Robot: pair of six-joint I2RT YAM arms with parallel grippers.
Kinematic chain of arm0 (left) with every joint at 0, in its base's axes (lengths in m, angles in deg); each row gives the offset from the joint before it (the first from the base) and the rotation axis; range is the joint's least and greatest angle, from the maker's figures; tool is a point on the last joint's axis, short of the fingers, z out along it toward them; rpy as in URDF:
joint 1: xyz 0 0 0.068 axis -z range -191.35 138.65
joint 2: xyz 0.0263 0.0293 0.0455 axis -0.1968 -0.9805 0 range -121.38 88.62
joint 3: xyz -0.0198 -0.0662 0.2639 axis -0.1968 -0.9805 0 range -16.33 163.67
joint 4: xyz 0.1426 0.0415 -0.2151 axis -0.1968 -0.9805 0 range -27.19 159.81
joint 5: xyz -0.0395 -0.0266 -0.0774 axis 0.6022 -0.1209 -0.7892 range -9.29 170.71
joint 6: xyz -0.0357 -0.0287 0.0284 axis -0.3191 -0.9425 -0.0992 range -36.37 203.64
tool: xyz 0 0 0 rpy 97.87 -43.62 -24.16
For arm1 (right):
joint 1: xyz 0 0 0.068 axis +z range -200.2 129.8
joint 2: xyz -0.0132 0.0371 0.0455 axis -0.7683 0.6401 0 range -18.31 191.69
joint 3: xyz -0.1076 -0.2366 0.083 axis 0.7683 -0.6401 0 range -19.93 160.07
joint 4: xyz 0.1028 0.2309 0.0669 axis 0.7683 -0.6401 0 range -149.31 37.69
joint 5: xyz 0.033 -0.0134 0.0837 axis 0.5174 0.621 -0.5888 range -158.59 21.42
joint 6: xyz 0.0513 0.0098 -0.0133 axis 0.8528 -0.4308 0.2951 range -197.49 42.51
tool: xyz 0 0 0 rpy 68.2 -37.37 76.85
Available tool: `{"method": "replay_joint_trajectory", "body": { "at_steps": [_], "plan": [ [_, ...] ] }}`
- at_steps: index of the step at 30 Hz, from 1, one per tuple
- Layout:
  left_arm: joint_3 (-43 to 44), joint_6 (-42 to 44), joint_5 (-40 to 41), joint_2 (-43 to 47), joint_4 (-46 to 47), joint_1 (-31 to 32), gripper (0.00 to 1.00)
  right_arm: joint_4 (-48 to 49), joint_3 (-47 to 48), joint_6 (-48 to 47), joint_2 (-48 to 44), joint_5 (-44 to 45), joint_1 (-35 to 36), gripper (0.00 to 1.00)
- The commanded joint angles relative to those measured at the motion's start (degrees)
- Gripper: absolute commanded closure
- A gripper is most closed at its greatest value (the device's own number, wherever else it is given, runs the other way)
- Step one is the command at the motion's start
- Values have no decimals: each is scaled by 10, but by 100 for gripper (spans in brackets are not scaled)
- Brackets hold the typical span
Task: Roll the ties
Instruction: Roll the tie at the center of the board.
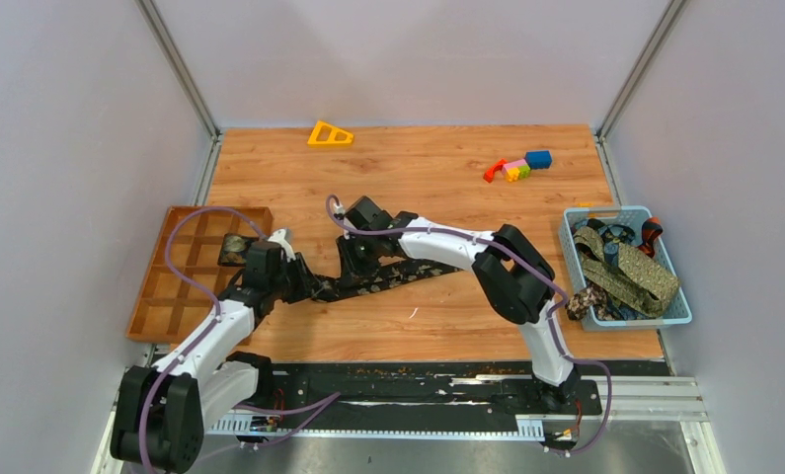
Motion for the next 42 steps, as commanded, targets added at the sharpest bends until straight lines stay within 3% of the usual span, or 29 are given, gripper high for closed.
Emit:
{"method": "replay_joint_trajectory", "body": {
  "at_steps": [1,20,29,42],
  "plan": [
    [37,14,54,14,-51,17,69,12,34,-2,-8,-11,8,86],
    [82,22,88,17,-105,47,72,29,68,11,49,-23,33,87],
    [114,29,132,-2,-140,78,72,37,12,1,-20,1,10,86],
    [179,38,263,-73,-197,144,70,56,-108,-12,-136,-2,-66,86]
  ]
}}
